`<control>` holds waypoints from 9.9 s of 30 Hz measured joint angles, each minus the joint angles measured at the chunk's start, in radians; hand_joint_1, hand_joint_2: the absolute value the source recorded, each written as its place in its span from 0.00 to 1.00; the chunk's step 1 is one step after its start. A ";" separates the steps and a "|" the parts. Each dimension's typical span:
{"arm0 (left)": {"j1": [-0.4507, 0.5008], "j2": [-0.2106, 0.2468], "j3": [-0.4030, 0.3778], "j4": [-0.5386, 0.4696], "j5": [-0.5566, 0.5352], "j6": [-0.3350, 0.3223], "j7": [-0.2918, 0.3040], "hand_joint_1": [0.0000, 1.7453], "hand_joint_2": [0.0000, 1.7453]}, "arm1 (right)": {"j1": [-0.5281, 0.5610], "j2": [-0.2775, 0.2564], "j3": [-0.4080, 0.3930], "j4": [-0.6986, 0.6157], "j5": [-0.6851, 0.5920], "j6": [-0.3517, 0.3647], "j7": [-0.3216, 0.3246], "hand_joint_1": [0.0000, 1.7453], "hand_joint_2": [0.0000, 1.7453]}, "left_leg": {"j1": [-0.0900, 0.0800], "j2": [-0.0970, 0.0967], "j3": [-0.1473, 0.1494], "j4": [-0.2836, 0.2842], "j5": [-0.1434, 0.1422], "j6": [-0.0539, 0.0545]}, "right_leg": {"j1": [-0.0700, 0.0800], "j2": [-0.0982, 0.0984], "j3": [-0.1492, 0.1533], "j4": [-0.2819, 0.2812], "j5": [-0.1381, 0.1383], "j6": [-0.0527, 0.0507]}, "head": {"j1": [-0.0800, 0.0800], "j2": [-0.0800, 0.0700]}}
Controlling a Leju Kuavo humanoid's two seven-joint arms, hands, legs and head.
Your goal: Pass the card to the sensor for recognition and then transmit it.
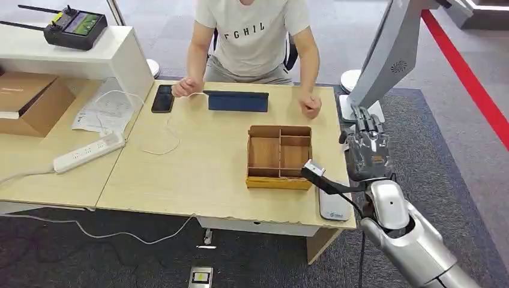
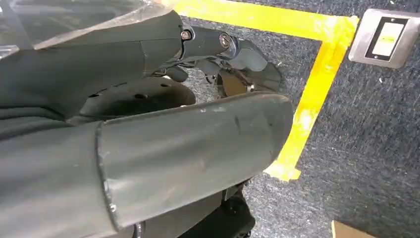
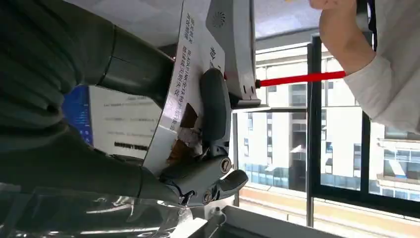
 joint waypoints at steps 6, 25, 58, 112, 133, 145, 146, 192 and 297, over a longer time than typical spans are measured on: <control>0.000 0.001 0.000 -0.002 0.005 0.001 0.006 0.00 0.00 | 0.036 -0.005 0.000 0.007 -0.003 -0.003 -0.001 1.00 1.00 | 0.000 0.000 0.000 0.000 0.000 0.000 | 0.000 0.000 0.000 0.000 0.000 0.000 | 0.000 0.000; -0.002 0.007 -0.012 -0.003 -0.012 0.016 -0.005 0.00 0.00 | 0.147 -0.031 0.002 0.069 -0.084 -0.037 0.013 1.00 1.00 | 0.000 0.000 0.000 0.000 0.000 0.000 | 0.000 0.000 0.000 0.000 0.000 0.000 | 0.000 0.000; -0.004 0.013 -0.024 -0.003 -0.003 -0.004 -0.006 0.00 0.00 | 0.082 0.032 0.108 0.202 -0.155 0.032 0.010 1.00 1.00 | 0.000 0.000 0.000 0.000 0.000 0.000 | 0.000 0.000 0.000 0.000 0.000 0.000 | 0.000 0.000; -0.018 0.032 -0.026 -0.002 -0.031 -0.015 0.005 0.00 0.00 | 0.129 0.039 0.155 0.284 -0.370 -0.108 0.024 1.00 1.00 | 0.000 0.001 0.005 0.000 0.000 0.000 | 0.000 0.000 0.005 0.000 0.000 0.000 | 0.000 0.000; -0.021 0.022 -0.026 -0.002 -0.014 -0.020 -0.009 0.00 0.00 | -0.001 -0.073 0.138 -0.137 -0.100 0.084 0.120 1.00 1.00 | 0.000 0.001 0.004 0.000 0.001 0.000 | 0.000 0.000 0.003 0.000 0.001 0.000 | 0.000 0.000; -0.039 0.026 -0.026 0.000 -0.041 -0.039 -0.006 0.00 0.00 | -0.019 -0.068 0.132 -0.139 -0.069 0.079 0.065 1.00 1.00 | 0.000 0.001 0.003 0.000 0.001 0.000 | 0.000 0.000 0.004 0.000 0.001 0.000 | 0.000 0.000; -0.039 0.026 -0.026 0.000 -0.046 -0.039 -0.007 0.00 0.00 | -0.022 -0.066 0.133 -0.139 -0.063 0.086 0.055 1.00 1.00 | 0.000 0.001 0.003 0.000 0.001 0.000 | 0.000 0.000 0.003 0.000 0.001 0.000 | 0.000 0.000; -0.028 0.037 -0.026 0.011 -0.108 -0.058 0.063 0.00 0.00 | -0.611 0.431 0.403 0.737 -0.275 0.185 -0.077 1.00 1.00 | 0.001 -0.001 0.000 0.000 0.003 -0.002 | 0.001 0.000 -0.001 0.002 0.002 -0.001 | 0.000 0.000; 0.005 0.055 0.028 0.023 0.016 0.034 0.026 0.00 0.00 | 0.190 0.077 0.243 -0.450 -0.410 0.012 0.176 0.00 1.00 | 0.002 -0.001 0.000 0.000 0.002 -0.003 | 0.002 0.000 0.000 0.001 0.001 -0.002 | 0.000 0.000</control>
